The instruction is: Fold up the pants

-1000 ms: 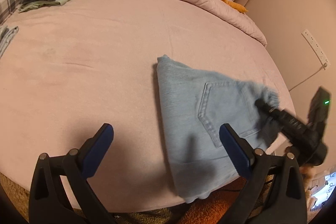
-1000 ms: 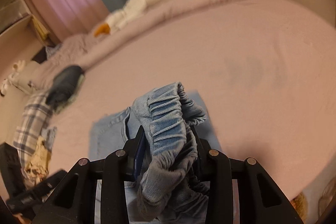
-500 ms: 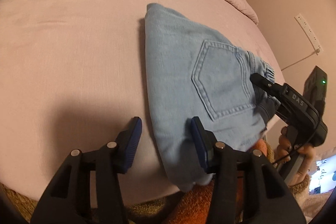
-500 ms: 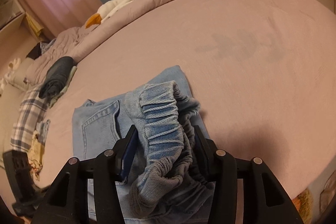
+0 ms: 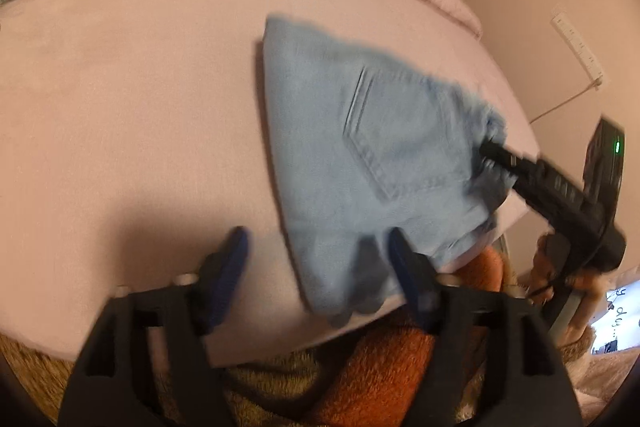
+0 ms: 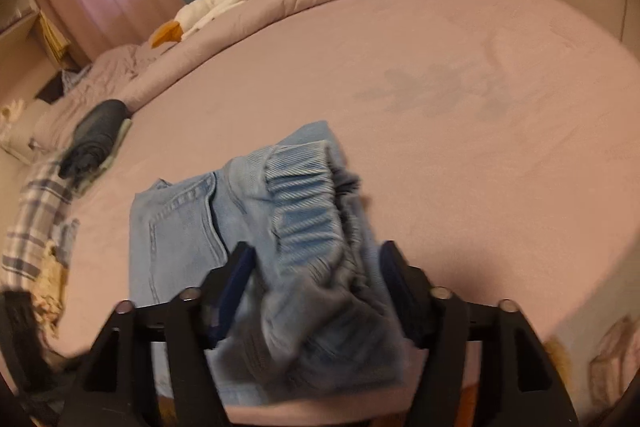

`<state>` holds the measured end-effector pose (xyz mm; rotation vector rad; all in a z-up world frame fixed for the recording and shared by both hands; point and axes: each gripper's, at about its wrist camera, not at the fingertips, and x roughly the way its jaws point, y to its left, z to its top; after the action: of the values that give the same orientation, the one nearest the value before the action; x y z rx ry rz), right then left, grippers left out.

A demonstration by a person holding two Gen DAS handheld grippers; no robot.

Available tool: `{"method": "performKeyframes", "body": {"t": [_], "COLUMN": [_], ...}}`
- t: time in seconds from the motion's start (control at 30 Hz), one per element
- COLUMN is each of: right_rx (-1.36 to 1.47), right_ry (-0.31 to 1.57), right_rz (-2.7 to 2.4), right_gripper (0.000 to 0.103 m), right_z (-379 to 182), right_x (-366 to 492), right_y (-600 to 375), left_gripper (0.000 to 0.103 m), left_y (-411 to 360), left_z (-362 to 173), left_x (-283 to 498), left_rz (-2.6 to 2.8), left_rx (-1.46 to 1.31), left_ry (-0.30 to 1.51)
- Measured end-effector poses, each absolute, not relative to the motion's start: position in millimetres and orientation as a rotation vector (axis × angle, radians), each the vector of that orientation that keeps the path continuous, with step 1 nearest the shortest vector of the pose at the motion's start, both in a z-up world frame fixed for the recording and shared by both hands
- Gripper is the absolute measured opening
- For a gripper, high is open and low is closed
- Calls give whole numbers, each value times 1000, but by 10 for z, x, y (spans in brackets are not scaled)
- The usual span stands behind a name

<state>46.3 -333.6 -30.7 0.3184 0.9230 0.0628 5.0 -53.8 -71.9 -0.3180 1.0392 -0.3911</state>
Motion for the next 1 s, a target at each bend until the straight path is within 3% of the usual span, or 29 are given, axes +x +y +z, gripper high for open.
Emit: {"method": "performKeyframes", "body": {"t": [0.03, 0.07, 0.17, 0.33, 0.63, 0.73, 0.77, 0.8, 0.97, 1.0], "right_rx": [313, 326, 378, 401, 472, 466, 459, 455, 392, 375], "right_ry": [907, 891, 866, 925, 996, 975, 971, 966, 952, 945], "right_rz": [61, 67, 83, 76, 173, 192, 197, 205, 186, 175], "right_gripper": [74, 78, 90, 90, 92, 94, 89, 77, 54, 50], "right_z": [-261, -218, -173, -355, -688, -720, -723, -720, -607, -562], "right_x": [420, 380, 301, 376, 567, 627, 646, 650, 591, 568], "right_y": [-3364, -3412, -3541, -3581, -3504, -3436, -3399, -3371, -3178, -3147], "left_gripper": [95, 98, 98, 97, 96, 84, 74, 69, 35, 32], "left_y": [-523, -514, -522, -626, -1010, -1082, -1091, -1094, -1155, -1153], "left_z": [-683, -651, -684, -982, -971, -954, -945, -940, -798, -759], "left_x": [70, 104, 246, 528, 715, 765, 776, 756, 599, 572], "left_rz": [-394, -383, -363, -429, -437, -423, -411, -392, -301, -297], "left_rx": [-317, -314, -321, -428, -295, -274, -272, -261, -159, -155], "left_ry": [1014, 989, 981, 1091, 1061, 1065, 1063, 1060, 1004, 990]}}
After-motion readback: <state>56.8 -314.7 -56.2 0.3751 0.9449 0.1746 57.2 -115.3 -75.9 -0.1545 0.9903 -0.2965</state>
